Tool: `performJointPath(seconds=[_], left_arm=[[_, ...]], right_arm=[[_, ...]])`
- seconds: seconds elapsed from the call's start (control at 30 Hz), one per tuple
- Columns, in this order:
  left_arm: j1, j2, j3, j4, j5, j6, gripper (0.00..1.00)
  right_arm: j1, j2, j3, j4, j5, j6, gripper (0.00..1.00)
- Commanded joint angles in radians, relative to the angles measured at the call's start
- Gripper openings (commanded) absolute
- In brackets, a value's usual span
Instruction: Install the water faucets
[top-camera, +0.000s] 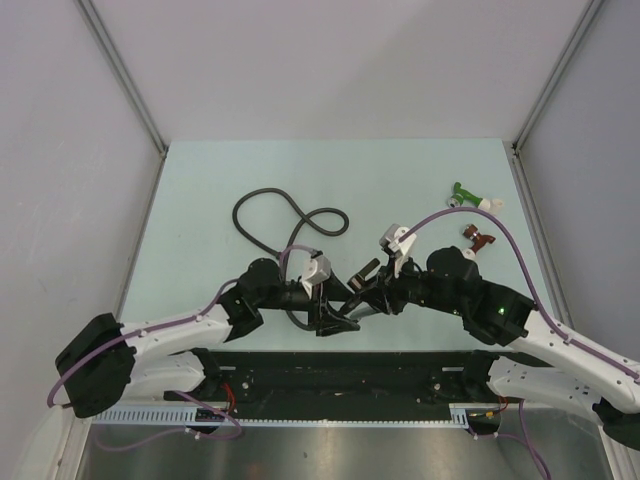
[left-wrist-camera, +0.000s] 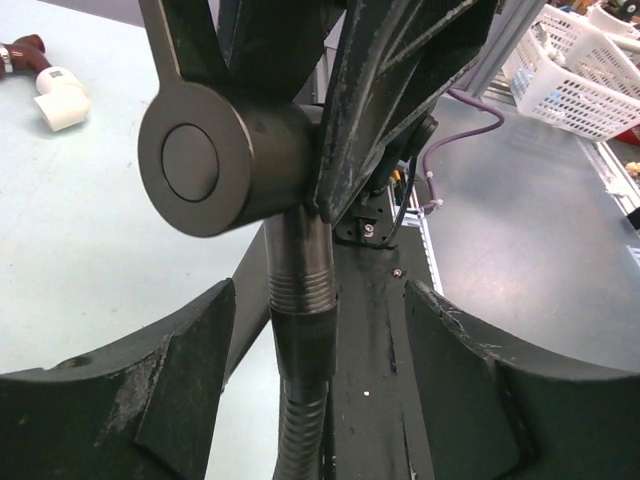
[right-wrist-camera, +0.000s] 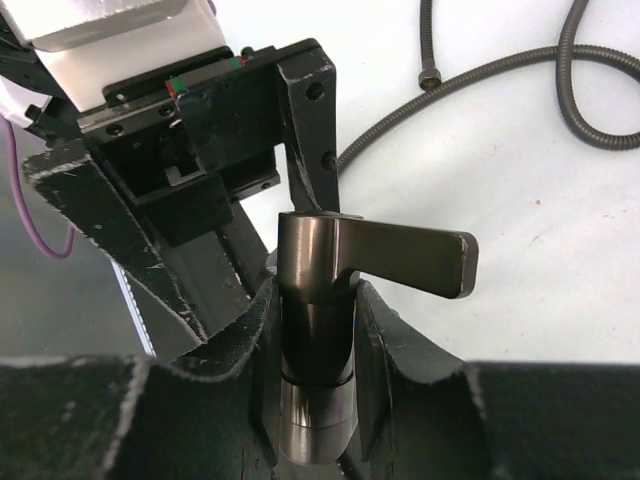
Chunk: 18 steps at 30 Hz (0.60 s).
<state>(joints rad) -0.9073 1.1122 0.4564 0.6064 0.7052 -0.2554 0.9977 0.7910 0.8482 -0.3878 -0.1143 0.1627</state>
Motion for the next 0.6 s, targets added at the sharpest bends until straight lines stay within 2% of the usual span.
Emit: performJointPath(seconds=[0.0,0.03,0.07,0.13,0.17,0.23,0.27,0.3,0.47,0.57], left_arm=[[0.005,0.029,0.048,0.085,0.057,-0.054,0.68],[0.005,0.034,0.050,0.087,0.060,-0.056,0.65],[0.005,0.037,0.053,0.087,0.066,-0.058,0.55],[0.005,0.044,0.057,0.087,0.065,-0.064,0.44],[0.007,0.044,0.059,0.087,0.065,-0.065,0.33],[0.005,0.043,0.061,0.084,0.060,-0.070,0.20],[0.007,0.041,0.061,0.082,0.056,-0.070,0.07],[0.005,0.032,0.061,0.078,0.041,-0.070,0.01],[-0.004,-0.034,0.057,-0.011,-0.100,-0.041,0.00],[-0.048,-0.086,0.062,-0.089,-0.284,0.020,0.00]], right_arm=[[0.012,-0.024,0.017,0.119,-0.027,-0.009,0.00],[0.013,-0.024,0.018,0.121,-0.028,-0.011,0.00],[0.015,-0.026,0.017,0.121,-0.028,-0.011,0.00],[0.019,-0.026,0.017,0.119,-0.025,-0.012,0.00],[0.021,-0.026,0.017,0.121,-0.025,-0.012,0.00],[0.025,-0.027,0.017,0.121,-0.022,-0.012,0.00],[0.027,-0.027,0.018,0.122,-0.021,-0.011,0.00],[0.028,-0.027,0.018,0.122,-0.019,-0.011,0.00],[0.041,-0.022,0.018,0.122,0.016,-0.005,0.00],[0.048,-0.009,0.017,0.119,0.063,0.014,0.00]])
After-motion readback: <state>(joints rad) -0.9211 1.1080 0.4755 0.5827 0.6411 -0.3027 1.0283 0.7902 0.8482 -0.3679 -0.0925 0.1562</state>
